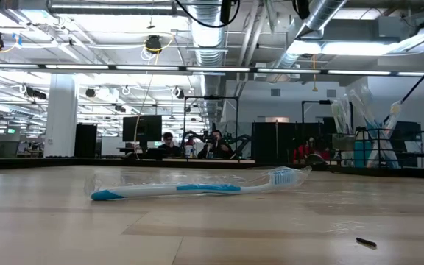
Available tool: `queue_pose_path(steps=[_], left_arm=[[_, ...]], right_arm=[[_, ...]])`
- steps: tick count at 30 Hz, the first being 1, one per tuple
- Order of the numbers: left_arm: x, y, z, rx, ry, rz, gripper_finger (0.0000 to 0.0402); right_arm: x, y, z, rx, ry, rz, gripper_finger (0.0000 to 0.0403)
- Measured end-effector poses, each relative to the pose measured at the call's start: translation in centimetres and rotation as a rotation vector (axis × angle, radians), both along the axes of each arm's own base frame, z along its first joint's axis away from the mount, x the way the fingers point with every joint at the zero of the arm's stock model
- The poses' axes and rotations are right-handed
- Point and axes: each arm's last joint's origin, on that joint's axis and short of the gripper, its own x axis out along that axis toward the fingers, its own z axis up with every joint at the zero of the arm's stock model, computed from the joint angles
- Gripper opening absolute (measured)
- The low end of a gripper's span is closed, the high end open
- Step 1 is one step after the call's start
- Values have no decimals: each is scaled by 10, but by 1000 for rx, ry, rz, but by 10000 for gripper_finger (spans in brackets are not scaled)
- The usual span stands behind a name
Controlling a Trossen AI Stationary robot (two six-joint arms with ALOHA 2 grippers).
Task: Pick & Place toothbrushing station
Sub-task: Put the green toothbrush in the left section of wire organizer
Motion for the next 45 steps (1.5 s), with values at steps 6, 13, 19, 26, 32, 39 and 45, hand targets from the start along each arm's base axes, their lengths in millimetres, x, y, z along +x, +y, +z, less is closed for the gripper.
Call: queue_pose_path(steps=[6,13,19,26,32,39,45], left_arm=[[0,0,0,0,0,2,16],[-3,5,2,5,-1,21,71],[-19,12,18,-27,-26,86,152],[-41,27,33,0,-46,171,219],[-42,28,31,-5,-22,172,221],[-38,26,19,-4,68,165,203],[-41,34,4,-5,119,241,192]], right_arm=[[0,-1,0,-13,2,-37,21],[-2,-1,1,-27,5,-103,13],[-15,-1,7,-76,-1,-234,13],[-46,-4,21,-200,6,-466,13],[-72,-5,23,-306,91,-684,13],[-94,4,13,-368,184,-918,13],[-110,4,-6,-326,222,-1053,13]])
